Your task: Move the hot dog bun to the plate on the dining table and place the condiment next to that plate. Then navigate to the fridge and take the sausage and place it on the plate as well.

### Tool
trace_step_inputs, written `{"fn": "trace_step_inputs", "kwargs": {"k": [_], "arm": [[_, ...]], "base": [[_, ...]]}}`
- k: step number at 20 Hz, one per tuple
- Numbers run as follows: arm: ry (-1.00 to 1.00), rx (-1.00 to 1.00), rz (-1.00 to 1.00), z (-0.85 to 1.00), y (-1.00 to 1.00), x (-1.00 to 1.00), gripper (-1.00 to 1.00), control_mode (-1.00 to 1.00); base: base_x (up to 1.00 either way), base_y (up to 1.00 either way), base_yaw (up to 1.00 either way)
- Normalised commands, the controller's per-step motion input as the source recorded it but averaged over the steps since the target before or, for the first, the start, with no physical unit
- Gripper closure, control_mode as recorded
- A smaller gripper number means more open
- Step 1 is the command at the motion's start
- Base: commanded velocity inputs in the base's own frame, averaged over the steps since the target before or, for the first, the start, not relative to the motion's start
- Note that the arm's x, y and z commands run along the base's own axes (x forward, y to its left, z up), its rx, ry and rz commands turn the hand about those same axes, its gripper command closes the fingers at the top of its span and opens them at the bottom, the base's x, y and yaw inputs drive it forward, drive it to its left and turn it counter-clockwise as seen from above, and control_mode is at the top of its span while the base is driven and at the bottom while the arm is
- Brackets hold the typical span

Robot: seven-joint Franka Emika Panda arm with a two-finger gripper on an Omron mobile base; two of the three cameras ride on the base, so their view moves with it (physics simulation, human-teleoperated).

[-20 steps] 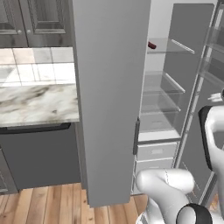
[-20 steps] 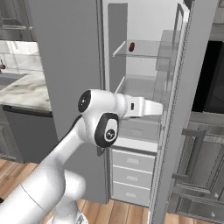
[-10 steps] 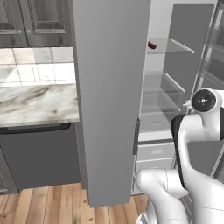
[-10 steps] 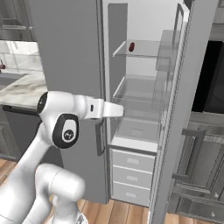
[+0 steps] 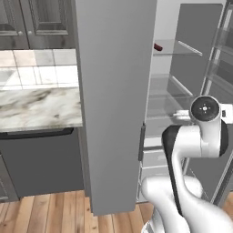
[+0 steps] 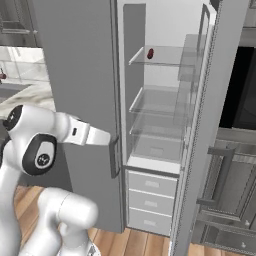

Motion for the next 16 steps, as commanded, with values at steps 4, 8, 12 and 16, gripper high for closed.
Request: {"fn": "trace_step_inputs", "kwargs": {"k": [4,8,12,16], "arm": [[0.02,0.32,0.27,0.16,0.0,-0.74,-1.0,-1.0],[0.02,0.27,0.3,0.07,0.01,-0.61,-1.0,-1.0],[0.13,0.06,0.24,0.0,0.42,-0.23,-1.0,-1.0],[0.11,-0.03,0.14,-0.04,0.3,0.0,-1.0,-1.0]], "base": [[0.0,0.0,0.0],[0.0,0.0,0.0],[0.0,0.0,0.0],[0.0,0.0,0.0]]}}
